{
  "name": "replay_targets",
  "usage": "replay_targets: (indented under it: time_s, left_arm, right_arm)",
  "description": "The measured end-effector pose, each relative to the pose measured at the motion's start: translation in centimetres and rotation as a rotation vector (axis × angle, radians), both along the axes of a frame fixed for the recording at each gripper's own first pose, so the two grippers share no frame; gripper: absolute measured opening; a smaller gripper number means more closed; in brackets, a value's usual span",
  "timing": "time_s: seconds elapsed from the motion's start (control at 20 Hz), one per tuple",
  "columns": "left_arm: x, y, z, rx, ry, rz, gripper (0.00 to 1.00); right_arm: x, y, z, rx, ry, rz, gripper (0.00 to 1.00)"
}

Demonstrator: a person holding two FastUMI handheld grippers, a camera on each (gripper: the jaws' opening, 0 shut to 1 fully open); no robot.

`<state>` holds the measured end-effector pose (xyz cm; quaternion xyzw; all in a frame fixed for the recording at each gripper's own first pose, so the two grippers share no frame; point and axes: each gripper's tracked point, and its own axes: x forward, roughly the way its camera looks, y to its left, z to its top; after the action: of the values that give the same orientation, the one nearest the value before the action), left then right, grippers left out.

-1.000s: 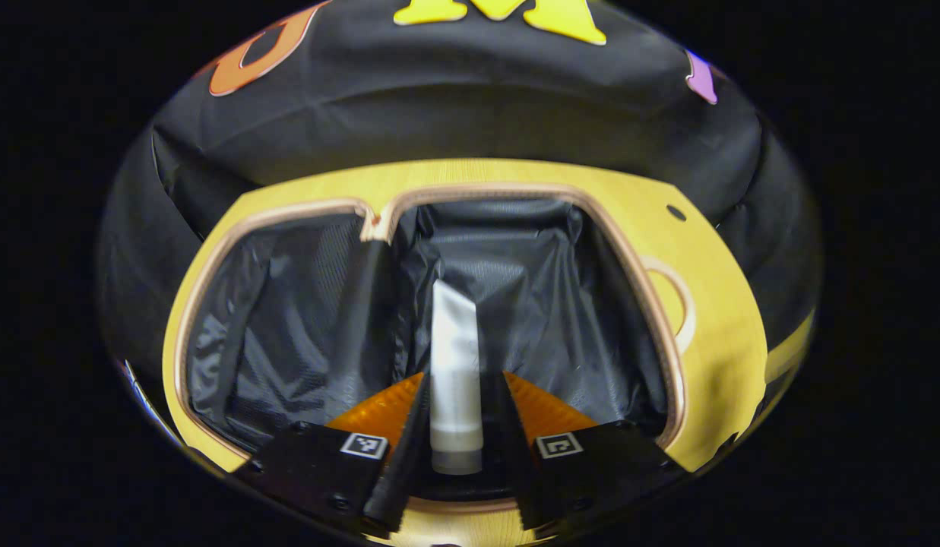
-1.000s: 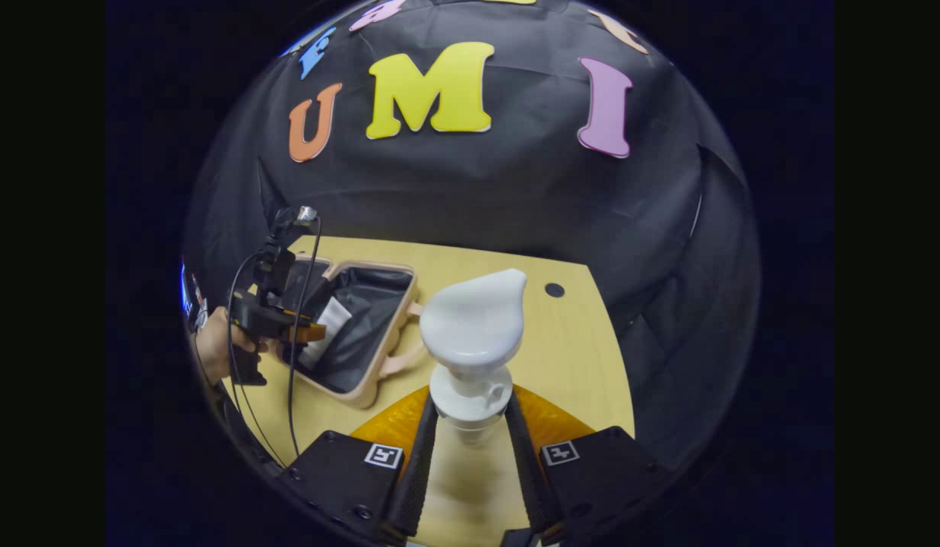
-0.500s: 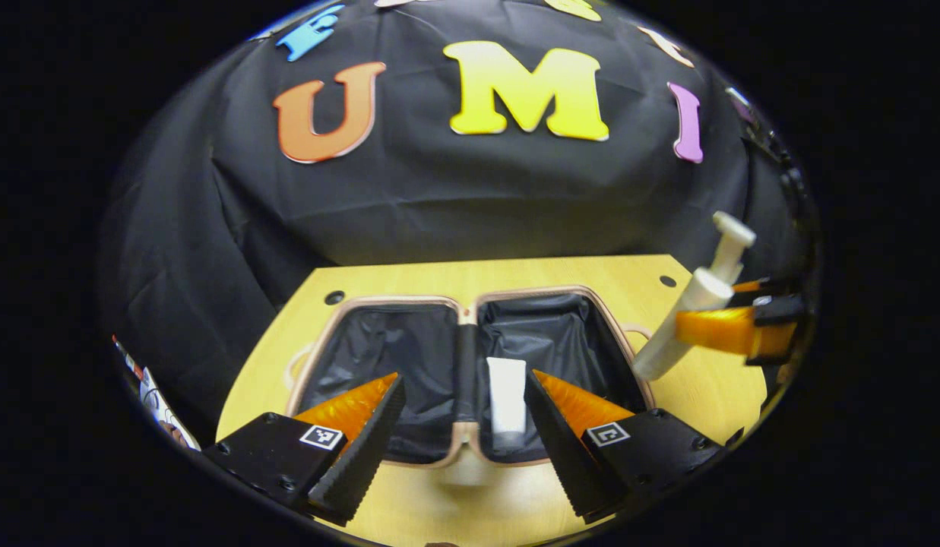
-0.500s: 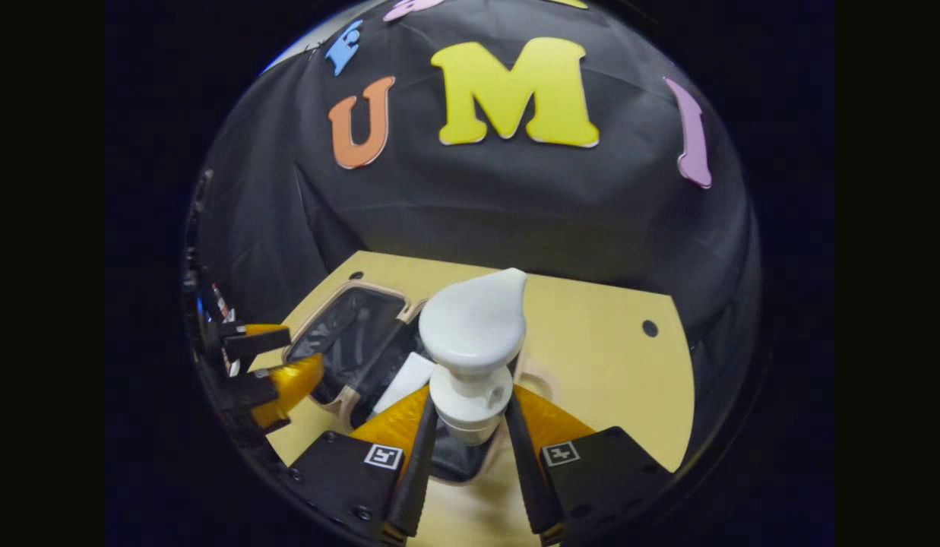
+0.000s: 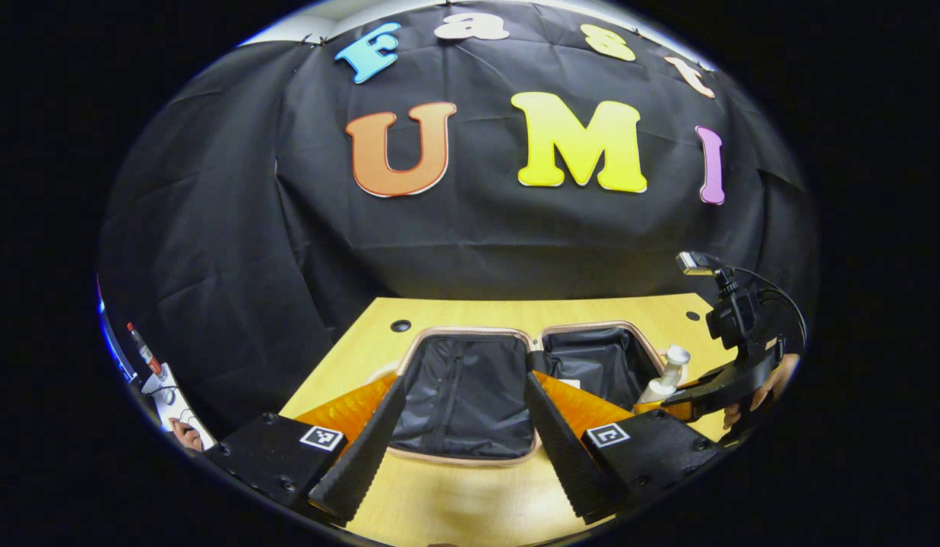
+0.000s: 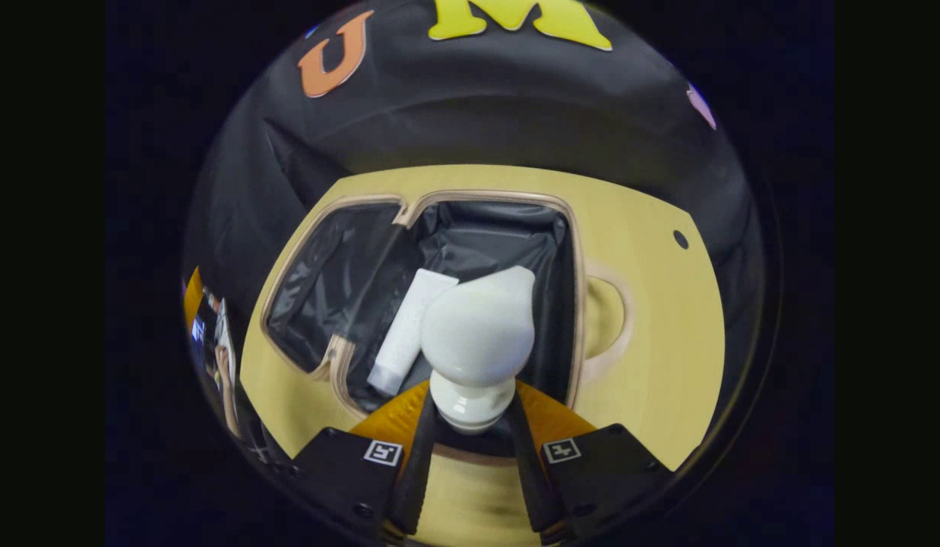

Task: First open the suitcase, pack the skin care products into it, and then close the suitcase.

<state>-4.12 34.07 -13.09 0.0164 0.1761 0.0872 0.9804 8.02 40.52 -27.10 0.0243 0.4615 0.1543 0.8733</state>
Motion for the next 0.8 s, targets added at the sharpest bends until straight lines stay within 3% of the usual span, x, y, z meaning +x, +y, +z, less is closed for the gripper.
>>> replay_targets:
  time_s: [0.35,0.8]
  left_arm:
    - [0.9,2.2,1.3,0.031,-0.038,0.008,0.99]
    - [0.5,5.7,-1.1,-0.025,0.004,0.079,1.0]
  right_arm:
    - [4.7,0.3,-1.9,0.029,0.101,-0.148,0.49]
    - [4.4,0.7,-5.7,-0.021,0.155,-0.188,0.49]
